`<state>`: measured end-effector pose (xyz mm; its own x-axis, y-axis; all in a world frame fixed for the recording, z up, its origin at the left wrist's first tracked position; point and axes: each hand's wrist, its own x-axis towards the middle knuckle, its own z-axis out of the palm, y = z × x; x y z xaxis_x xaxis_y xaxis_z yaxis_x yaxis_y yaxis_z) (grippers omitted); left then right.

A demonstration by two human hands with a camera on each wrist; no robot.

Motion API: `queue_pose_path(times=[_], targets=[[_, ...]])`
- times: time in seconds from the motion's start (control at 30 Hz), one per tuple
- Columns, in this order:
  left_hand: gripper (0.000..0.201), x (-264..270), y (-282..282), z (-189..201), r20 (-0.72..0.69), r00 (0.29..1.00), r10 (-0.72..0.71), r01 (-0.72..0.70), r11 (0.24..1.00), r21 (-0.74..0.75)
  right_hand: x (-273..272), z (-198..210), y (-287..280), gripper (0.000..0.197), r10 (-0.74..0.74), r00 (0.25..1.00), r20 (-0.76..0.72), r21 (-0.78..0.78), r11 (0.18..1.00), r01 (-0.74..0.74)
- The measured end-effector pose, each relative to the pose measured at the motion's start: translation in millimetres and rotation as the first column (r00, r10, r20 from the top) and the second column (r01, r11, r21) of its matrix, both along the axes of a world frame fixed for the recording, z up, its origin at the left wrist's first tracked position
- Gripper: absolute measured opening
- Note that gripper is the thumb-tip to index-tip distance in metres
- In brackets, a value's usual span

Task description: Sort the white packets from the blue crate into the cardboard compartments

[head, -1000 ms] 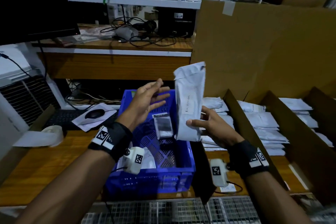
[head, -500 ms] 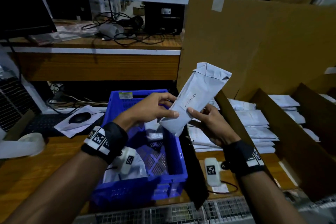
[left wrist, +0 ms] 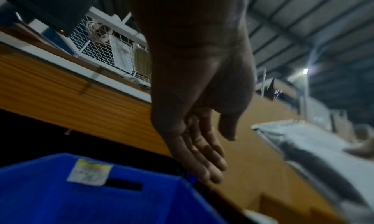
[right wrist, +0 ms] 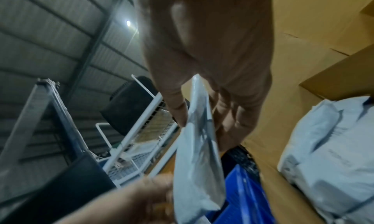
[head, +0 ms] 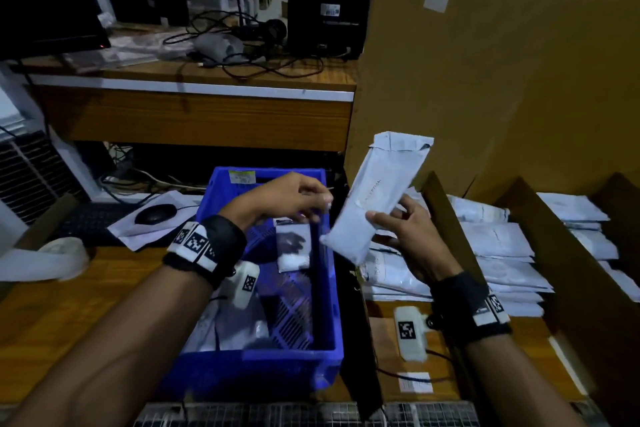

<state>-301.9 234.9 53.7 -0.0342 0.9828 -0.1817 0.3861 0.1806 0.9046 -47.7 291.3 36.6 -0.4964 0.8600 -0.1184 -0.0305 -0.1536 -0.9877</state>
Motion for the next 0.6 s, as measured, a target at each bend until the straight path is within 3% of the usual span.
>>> queue_pose_path(times=[0.1, 0.23, 0.3, 0.4, 0.47, 0.6], targets=[[0.015, -26.3, 19.2, -41.0, -0.150, 0.965, 0.215, -0.227, 0.972, -0.066, -3.0, -14.4, 16.1, 0.032, -0.063, 0.994, 0.088, -0.014, 0.998, 0.064], [0.016, -55.3, 36.1, -110.7, -0.352, 0.918, 0.181, -0.300, 0.899, -0.319, -11.2, -33.4, 35.6, 0.026, -0.036, 0.989, 0.141, -0.073, 0.996, 0.047], [0.033, -61.4, 42.8, -139.1, -0.429, 0.895, 0.120, -0.304, 0.869, -0.391, -15.5, -41.5, 44.6, 0.027, -0.022, 0.989, 0.144, -0.101, 0.994, 0.037], [0.076, -73.2, 57.5, -203.8, -0.475, 0.874, 0.103, -0.308, 0.874, -0.376, -19.4, -53.0, 52.7, 0.031, 0.008, 0.991, 0.136, -0.147, 0.989, 0.012], [0.083, -75.0, 59.2, -242.1, -0.532, 0.840, 0.102, -0.342, 0.861, -0.375, -21.7, -59.3, 57.3, 0.028, 0.026, 0.992, 0.125, -0.167, 0.986, -0.005], [0.054, -37.2, 41.7, -193.0, -0.573, 0.816, 0.081, -0.366, 0.839, -0.402, -27.3, -68.3, 60.0, 0.032, 0.021, 0.995, 0.102, -0.189, 0.982, -0.002]])
